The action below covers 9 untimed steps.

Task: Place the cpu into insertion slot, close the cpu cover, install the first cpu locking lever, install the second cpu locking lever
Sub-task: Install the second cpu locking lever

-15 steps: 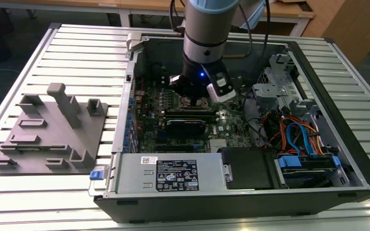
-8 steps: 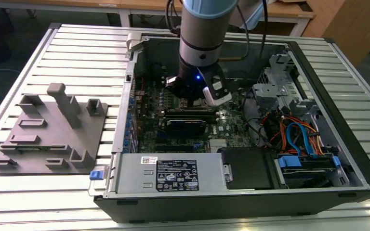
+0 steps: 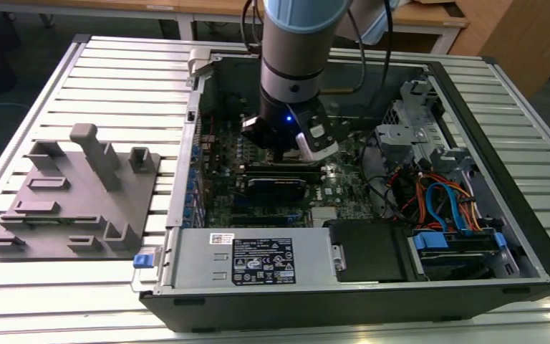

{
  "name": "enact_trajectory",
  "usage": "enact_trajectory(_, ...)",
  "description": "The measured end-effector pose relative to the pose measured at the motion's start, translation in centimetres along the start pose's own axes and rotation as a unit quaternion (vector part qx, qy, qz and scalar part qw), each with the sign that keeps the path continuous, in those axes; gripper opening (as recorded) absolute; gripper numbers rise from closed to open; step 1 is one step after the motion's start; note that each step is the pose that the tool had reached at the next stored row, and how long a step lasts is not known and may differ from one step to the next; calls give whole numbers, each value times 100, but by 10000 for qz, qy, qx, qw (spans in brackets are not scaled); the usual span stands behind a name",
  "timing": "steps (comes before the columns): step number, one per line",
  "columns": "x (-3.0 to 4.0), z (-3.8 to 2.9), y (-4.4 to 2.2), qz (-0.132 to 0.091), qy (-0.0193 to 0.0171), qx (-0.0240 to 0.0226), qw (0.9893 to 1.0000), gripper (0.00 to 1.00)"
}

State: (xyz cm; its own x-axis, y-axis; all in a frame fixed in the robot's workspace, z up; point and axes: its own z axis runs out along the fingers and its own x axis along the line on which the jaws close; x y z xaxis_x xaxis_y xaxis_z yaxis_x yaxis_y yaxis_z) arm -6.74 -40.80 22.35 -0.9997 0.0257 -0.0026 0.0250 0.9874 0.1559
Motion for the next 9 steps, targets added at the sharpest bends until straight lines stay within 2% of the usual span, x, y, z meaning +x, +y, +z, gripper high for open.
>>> enact_trajectory(4,70,31,-8,-29,5,-18,10000,10)
enact_trajectory(9,78,64,-27,-135,24,-80,9999,10)
